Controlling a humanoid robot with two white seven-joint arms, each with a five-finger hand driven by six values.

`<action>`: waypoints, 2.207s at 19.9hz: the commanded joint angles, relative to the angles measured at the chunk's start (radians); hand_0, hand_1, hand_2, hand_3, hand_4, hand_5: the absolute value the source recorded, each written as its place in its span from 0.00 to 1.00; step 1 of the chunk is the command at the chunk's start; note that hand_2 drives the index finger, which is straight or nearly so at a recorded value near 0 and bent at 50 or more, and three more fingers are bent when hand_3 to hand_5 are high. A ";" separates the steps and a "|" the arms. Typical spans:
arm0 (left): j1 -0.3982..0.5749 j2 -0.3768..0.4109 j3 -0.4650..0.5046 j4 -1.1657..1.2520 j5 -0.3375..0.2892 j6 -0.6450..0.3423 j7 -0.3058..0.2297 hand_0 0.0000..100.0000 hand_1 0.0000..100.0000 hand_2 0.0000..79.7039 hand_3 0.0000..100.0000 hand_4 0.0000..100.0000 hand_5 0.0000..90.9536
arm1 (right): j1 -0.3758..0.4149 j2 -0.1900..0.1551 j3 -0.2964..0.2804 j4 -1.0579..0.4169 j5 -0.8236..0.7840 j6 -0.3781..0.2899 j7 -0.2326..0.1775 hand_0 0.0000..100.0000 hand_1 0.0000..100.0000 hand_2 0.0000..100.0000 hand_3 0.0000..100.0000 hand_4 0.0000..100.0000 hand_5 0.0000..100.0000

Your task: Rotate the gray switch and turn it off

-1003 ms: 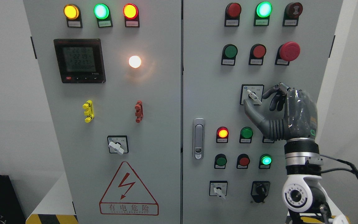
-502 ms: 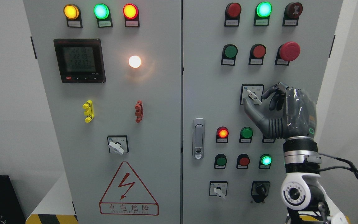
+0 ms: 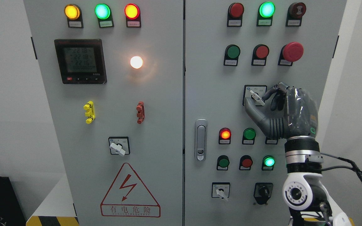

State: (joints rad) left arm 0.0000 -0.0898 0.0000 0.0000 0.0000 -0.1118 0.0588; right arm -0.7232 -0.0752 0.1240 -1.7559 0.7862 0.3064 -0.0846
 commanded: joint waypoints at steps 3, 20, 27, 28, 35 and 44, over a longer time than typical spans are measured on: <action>-0.009 -0.001 0.008 -0.025 0.020 0.000 -0.001 0.12 0.39 0.00 0.00 0.00 0.00 | -0.004 0.000 0.008 0.003 0.002 0.006 0.002 0.09 0.39 0.63 0.91 0.95 1.00; -0.009 -0.001 0.008 -0.025 0.020 0.000 -0.001 0.12 0.39 0.00 0.00 0.00 0.00 | -0.010 0.000 0.009 0.003 0.014 0.014 0.002 0.15 0.40 0.65 0.93 0.96 1.00; -0.009 -0.001 0.008 -0.025 0.020 0.000 -0.001 0.12 0.39 0.00 0.00 0.00 0.00 | -0.010 0.002 0.011 0.004 0.019 0.014 0.002 0.18 0.42 0.66 0.93 0.96 1.00; -0.009 0.001 0.008 -0.025 0.020 0.000 -0.001 0.12 0.39 0.00 0.00 0.00 0.00 | -0.010 0.002 0.011 0.004 0.019 0.014 0.003 0.19 0.42 0.66 0.93 0.96 1.00; -0.009 -0.001 0.008 -0.025 0.020 0.001 -0.001 0.12 0.39 0.00 0.00 0.00 0.00 | -0.010 0.002 0.011 0.003 0.019 0.016 0.003 0.24 0.44 0.67 0.94 0.97 1.00; -0.009 -0.001 0.008 -0.025 0.020 0.000 -0.001 0.12 0.39 0.00 0.00 0.00 0.00 | -0.010 0.002 0.016 0.003 0.019 0.016 0.002 0.31 0.45 0.69 0.96 0.97 1.00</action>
State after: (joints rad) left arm 0.0000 -0.0900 0.0000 0.0000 0.0000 -0.1112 0.0585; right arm -0.7333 -0.0740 0.1352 -1.7533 0.8051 0.3214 -0.0820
